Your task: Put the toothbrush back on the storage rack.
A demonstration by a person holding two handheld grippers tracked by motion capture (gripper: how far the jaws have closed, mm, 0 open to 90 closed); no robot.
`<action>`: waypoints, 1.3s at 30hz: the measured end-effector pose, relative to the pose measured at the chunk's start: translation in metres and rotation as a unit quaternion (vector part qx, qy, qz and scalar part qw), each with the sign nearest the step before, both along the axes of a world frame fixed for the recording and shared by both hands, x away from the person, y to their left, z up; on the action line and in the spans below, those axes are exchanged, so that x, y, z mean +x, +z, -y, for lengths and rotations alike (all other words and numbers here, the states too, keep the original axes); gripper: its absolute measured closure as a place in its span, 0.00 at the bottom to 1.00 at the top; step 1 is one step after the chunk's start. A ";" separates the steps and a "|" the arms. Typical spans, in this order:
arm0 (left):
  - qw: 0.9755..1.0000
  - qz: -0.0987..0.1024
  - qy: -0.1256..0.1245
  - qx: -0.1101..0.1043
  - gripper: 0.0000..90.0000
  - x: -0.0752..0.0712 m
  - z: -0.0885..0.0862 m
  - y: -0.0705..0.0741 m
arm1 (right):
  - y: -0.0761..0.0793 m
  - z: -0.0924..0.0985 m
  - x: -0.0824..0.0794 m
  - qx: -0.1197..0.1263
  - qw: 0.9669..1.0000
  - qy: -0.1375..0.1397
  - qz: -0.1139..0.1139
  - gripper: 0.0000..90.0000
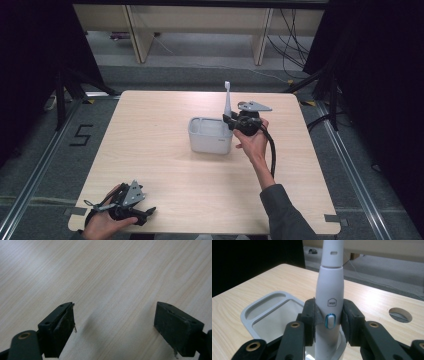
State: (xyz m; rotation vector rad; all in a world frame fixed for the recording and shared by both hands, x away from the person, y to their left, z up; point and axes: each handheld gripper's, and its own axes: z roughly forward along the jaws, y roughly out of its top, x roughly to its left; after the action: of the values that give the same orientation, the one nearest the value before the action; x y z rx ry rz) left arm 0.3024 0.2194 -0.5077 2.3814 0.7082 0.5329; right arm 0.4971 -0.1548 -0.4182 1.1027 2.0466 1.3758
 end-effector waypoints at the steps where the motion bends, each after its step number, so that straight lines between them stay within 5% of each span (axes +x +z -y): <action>1: 1.000 0.001 0.007 -0.007 0.18 0.000 0.001 -0.001 | 0.000 0.000 -0.002 -0.001 1.000 -0.006 -0.008 0.74; 6: 1.000 0.004 0.010 -0.009 0.18 0.000 0.001 -0.001 | -0.004 0.000 0.000 -0.013 1.000 -0.004 -0.004 0.74; 8: 1.000 0.005 0.010 -0.009 0.18 0.000 0.001 -0.001 | -0.005 -0.001 -0.002 0.000 1.000 -0.009 -0.019 0.74; 9: 1.000 0.005 0.010 -0.010 0.18 -0.001 0.001 -0.001 | -0.006 0.000 -0.001 -0.013 1.000 -0.004 -0.007 0.74; 18: 1.000 0.006 0.010 -0.009 0.18 0.000 0.000 0.000 | -0.010 -0.001 -0.001 -0.012 0.999 -0.012 -0.031 0.74; 20: 1.000 0.005 0.009 -0.009 0.18 0.000 0.000 0.000 | -0.012 -0.001 0.000 -0.014 1.000 -0.006 -0.021 0.73; 29: 1.000 0.006 0.010 -0.009 0.18 0.000 0.001 -0.001 | -0.007 0.002 -0.003 0.006 1.000 -0.016 -0.015 0.53; 39: 1.000 0.006 0.011 -0.009 0.18 0.000 0.000 -0.001 | 0.003 0.008 -0.015 0.010 1.000 -0.004 -0.004 0.43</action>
State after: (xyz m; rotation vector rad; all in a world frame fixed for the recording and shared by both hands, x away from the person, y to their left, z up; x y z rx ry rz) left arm 0.3023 0.2189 -0.5084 2.3541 0.7316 0.5472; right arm 0.4818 -0.1627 -0.4154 1.1265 2.0353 1.3929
